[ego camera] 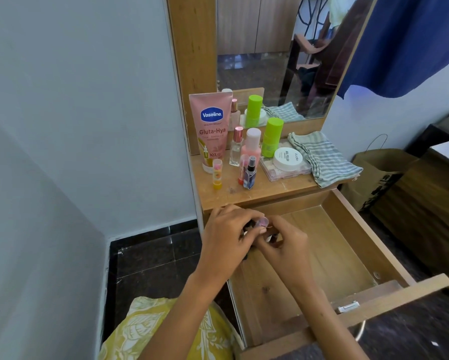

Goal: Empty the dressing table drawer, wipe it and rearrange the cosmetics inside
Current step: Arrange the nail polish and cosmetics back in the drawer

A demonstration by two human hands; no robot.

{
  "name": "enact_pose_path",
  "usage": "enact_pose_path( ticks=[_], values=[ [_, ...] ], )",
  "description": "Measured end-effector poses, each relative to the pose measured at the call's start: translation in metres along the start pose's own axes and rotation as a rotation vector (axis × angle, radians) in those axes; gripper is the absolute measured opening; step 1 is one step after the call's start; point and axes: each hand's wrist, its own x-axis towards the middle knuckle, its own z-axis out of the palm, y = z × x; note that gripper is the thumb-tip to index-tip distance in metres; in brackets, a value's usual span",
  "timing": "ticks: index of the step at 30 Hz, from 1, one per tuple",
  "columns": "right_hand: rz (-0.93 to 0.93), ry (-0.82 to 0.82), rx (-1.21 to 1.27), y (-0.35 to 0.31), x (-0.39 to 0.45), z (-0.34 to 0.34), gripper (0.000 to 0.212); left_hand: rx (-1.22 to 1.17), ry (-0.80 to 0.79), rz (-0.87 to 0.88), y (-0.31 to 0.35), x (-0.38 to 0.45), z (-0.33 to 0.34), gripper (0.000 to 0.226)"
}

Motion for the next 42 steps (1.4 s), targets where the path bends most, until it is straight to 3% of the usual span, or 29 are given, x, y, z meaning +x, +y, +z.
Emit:
enact_pose_path(
  ticks=[3, 6, 9, 14, 19, 24, 31, 36, 39, 42],
  values=[
    [0.067, -0.07, -0.023, 0.009, -0.001, -0.003, 0.011, 0.036, 0.098, -0.015, -0.008, 0.005, -0.005, 0.034],
    [0.18, -0.3, -0.205, 0.019, -0.005, -0.004, 0.01, 0.118, 0.273, -0.103, -0.023, 0.02, -0.014, 0.041],
    [0.297, -0.455, -0.368, 0.027, -0.009, 0.003, 0.01, 0.253, 0.276, -0.141, -0.037, 0.039, -0.019, 0.049],
    [0.323, -0.492, -0.462, 0.031, -0.008, 0.014, 0.011, 0.277, 0.181, -0.188, -0.045, 0.052, -0.013, 0.054],
    [0.324, -0.512, -0.477, 0.032, -0.01, 0.018, 0.009, 0.185, 0.295, -0.197, -0.04, 0.054, -0.009, 0.039],
    [0.336, -0.504, -0.43, 0.032, -0.01, 0.015, 0.005, 0.163, 0.358, -0.104, -0.038, 0.051, -0.011, 0.029],
    [0.363, -0.379, -0.353, 0.02, -0.009, -0.017, 0.024, -0.018, 0.334, 0.015, -0.015, 0.025, -0.017, 0.024],
    [0.171, -0.134, -0.089, -0.017, 0.003, -0.037, 0.039, -0.147, 0.112, -0.078, 0.0, 0.007, -0.009, 0.033],
    [0.084, -0.066, -0.034, -0.026, 0.007, -0.035, 0.026, -0.222, 0.005, -0.1, 0.005, 0.001, -0.001, 0.024],
    [0.108, -0.068, -0.091, -0.016, 0.004, -0.032, 0.017, -0.198, -0.05, -0.107, 0.001, -0.003, 0.003, 0.032]
  ],
)
